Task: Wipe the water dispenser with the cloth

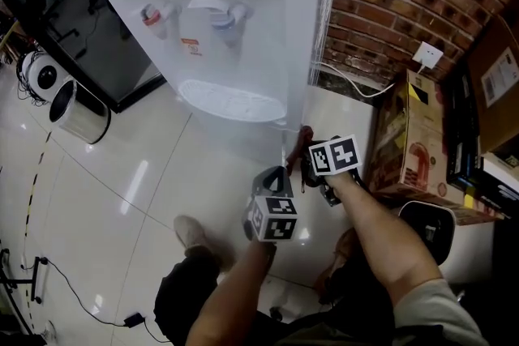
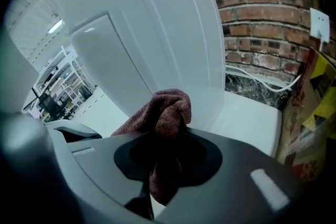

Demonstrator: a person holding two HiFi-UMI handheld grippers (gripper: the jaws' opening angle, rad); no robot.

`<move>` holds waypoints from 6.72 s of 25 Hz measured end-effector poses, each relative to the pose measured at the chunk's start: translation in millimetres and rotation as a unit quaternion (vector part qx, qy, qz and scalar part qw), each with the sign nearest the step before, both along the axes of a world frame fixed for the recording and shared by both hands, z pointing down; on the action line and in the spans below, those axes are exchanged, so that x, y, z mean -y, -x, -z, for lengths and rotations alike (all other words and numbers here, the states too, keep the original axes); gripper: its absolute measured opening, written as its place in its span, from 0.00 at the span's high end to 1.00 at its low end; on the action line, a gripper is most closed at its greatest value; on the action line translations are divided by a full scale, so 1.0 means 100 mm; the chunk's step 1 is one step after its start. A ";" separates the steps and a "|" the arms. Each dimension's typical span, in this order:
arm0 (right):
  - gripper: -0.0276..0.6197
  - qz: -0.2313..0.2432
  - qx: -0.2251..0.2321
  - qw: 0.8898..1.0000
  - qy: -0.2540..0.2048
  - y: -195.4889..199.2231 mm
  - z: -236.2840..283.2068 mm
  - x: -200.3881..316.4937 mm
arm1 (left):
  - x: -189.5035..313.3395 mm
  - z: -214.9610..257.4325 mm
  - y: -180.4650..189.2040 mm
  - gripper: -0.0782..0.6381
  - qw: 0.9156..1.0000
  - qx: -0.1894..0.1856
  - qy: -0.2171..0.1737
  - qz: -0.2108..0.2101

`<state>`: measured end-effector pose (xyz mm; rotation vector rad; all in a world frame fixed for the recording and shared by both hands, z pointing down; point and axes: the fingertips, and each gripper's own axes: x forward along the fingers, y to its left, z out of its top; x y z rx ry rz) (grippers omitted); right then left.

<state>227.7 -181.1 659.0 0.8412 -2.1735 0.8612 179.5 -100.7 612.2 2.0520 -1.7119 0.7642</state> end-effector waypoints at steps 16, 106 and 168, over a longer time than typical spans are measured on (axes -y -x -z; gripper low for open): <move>0.82 -0.035 0.002 0.995 0.098 0.00 -1.48 -0.39 | -0.10 -0.27 -0.07 0.89 0.999 -0.017 0.047 -0.008; 0.83 -0.047 0.147 0.914 -0.375 -0.36 3.07 1.04 | 0.49 2.72 -0.75 0.89 0.970 -0.043 -0.236 -0.041; 0.83 -0.063 0.034 0.990 -0.120 -0.84 0.74 1.22 | 0.76 1.26 -1.01 0.89 0.990 0.031 -0.115 -0.077</move>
